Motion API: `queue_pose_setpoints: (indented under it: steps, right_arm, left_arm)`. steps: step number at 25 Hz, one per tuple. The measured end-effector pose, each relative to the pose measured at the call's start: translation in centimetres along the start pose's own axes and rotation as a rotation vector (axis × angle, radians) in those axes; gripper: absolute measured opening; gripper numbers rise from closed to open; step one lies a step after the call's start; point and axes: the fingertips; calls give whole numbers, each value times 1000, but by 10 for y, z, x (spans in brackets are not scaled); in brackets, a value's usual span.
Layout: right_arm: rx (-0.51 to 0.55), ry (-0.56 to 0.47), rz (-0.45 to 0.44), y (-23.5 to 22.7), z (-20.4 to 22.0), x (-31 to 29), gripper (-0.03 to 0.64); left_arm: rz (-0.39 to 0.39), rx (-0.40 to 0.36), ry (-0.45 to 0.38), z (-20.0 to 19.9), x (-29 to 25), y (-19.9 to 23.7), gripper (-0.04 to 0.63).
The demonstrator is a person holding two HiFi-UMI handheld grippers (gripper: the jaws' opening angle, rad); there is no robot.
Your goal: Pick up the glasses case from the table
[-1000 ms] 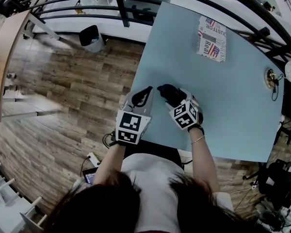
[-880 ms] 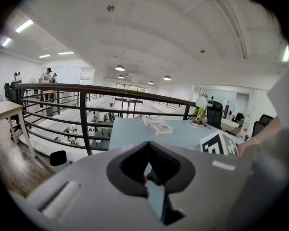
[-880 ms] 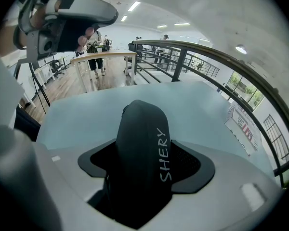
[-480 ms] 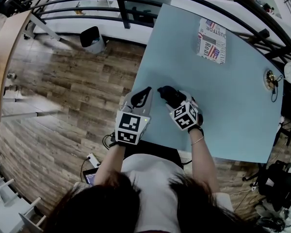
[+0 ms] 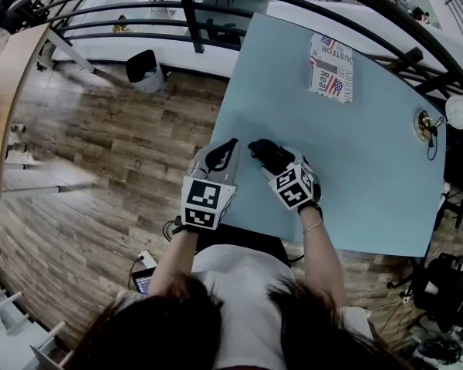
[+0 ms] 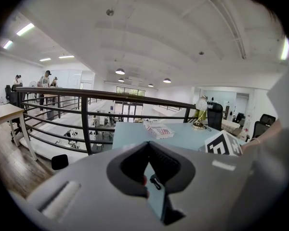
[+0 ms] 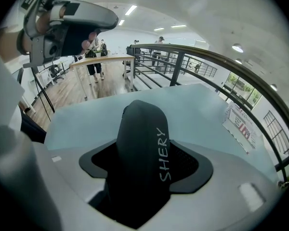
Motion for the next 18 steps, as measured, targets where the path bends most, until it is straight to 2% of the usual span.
queue_pose_setpoints:
  steps: [7, 18]
  right_arm:
    - [-15, -43, 13, -1, -16, 18, 322]
    - [-96, -215, 54, -17, -57, 77, 322]
  left_arm:
    - [-9, -21, -27, -13, 6, 8, 57]
    - [-23, -69, -83, -41, 12, 17, 57]
Point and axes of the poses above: the fingertips, and each gripper's own axes: x backward along the fingers, y to its left, z out of its underside, and after that the axes turned 15 degrees about -x, right-handed
